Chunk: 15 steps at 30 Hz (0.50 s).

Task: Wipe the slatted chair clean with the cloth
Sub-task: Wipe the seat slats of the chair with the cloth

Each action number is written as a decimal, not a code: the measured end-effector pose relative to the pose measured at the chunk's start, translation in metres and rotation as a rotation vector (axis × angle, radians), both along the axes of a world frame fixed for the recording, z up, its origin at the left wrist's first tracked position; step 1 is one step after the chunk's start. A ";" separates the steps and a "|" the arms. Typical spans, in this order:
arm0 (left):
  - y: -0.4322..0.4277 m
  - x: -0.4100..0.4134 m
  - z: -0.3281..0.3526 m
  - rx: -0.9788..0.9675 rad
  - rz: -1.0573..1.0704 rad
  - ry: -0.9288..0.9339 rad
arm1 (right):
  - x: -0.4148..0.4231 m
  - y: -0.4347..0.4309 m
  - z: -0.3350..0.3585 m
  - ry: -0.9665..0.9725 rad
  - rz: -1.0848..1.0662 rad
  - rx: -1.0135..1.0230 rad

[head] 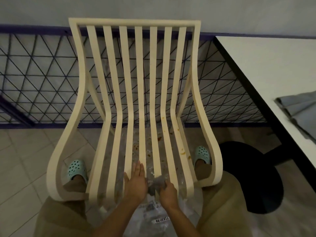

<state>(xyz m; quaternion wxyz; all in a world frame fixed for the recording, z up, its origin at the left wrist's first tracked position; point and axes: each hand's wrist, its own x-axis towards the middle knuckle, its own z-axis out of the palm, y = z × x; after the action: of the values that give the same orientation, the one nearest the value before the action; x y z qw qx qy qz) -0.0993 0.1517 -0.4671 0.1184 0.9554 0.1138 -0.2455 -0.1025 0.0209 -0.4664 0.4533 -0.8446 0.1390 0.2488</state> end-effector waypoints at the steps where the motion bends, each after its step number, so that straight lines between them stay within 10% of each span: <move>1: 0.001 -0.001 0.000 -0.011 0.000 -0.001 | -0.002 -0.005 0.000 -0.034 0.045 -0.024; 15: 0.005 -0.006 -0.001 -0.081 0.003 -0.045 | 0.040 -0.043 0.068 -0.463 0.240 -0.047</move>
<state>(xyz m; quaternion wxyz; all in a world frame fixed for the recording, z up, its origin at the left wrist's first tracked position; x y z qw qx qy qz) -0.1057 0.1566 -0.4677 0.1599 0.9549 0.1022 -0.2283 -0.0626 -0.0219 -0.3987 0.4204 -0.8998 -0.0638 0.0974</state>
